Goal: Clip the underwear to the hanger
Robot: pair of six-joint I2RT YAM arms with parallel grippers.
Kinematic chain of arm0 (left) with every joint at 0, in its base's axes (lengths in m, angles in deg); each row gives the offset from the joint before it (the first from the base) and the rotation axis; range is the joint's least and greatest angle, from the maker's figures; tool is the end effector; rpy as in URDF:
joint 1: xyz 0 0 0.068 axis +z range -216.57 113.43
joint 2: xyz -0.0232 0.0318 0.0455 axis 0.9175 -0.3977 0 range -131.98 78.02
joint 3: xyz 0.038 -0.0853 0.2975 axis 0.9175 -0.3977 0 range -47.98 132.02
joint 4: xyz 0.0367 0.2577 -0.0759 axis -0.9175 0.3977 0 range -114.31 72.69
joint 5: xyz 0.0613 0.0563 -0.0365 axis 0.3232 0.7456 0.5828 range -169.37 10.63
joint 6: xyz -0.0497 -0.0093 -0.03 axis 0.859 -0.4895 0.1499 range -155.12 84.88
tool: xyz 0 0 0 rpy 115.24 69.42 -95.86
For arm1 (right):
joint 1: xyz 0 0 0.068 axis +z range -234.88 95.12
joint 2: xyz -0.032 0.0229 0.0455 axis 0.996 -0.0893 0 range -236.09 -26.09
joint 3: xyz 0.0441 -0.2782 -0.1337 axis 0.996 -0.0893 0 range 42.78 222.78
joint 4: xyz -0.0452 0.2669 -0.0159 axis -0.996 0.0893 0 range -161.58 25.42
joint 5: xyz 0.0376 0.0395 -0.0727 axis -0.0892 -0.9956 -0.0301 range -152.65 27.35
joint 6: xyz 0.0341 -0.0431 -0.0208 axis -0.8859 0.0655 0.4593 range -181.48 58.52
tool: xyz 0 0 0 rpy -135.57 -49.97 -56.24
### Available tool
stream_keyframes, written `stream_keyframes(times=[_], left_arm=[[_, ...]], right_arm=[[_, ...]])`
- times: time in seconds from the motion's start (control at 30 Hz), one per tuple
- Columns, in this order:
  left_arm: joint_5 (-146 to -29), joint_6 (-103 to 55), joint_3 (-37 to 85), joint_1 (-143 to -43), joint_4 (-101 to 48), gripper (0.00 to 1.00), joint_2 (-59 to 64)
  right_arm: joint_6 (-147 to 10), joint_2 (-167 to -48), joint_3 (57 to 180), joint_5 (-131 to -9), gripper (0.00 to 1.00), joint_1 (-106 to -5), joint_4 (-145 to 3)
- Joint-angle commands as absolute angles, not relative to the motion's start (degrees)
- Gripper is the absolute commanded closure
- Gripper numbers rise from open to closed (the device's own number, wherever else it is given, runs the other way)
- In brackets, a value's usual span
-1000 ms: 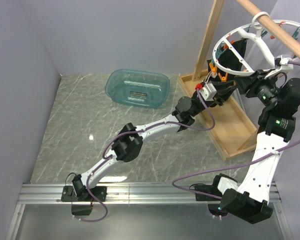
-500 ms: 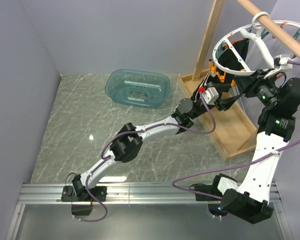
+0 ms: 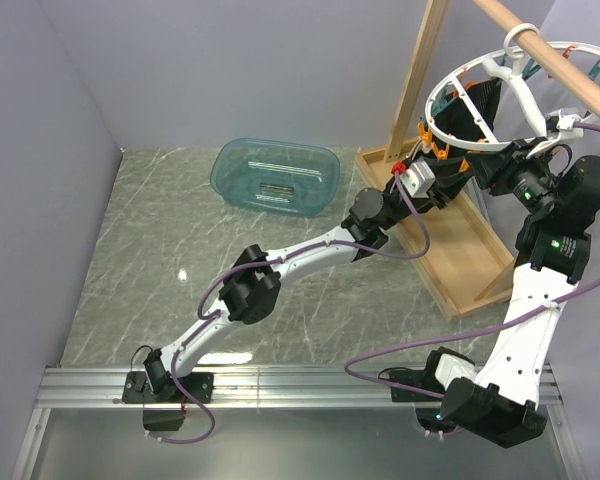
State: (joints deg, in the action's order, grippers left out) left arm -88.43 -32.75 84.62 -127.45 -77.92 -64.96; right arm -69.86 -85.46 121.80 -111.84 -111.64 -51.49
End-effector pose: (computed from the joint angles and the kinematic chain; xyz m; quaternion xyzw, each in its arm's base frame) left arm 0.2907 -0.5355 0.3891 0.2566 0.3098 -0.5065 0.7626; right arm 0.1816 -0.0554 0.5167 -0.0847 0.7038 0.1894 0.6794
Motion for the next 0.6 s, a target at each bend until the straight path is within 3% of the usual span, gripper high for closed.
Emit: stream_keyframes(times=[0.0,0.13,0.3,0.57], left_arm=[[-89.65,-32.66,87.81,-127.91,-80.21,0.72,-63.49],[-90.09,-32.4,87.2,-127.91,-80.21,0.8,-63.22],[-90.79,-32.39,87.28,-128.09,-80.12,0.8,-63.31],[-91.5,-32.75,86.76,-128.53,-80.3,0.8,-63.22]], right_arm=[[-69.56,-85.41,121.27,-113.62,0.95,-111.16,-52.95],[-70.27,-85.41,121.36,-114.06,0.75,-110.81,-53.56],[-70.27,-85.41,121.0,-113.54,0.6,-110.45,-53.83],[-72.03,-85.24,119.86,-112.13,0.54,-109.93,-56.29]])
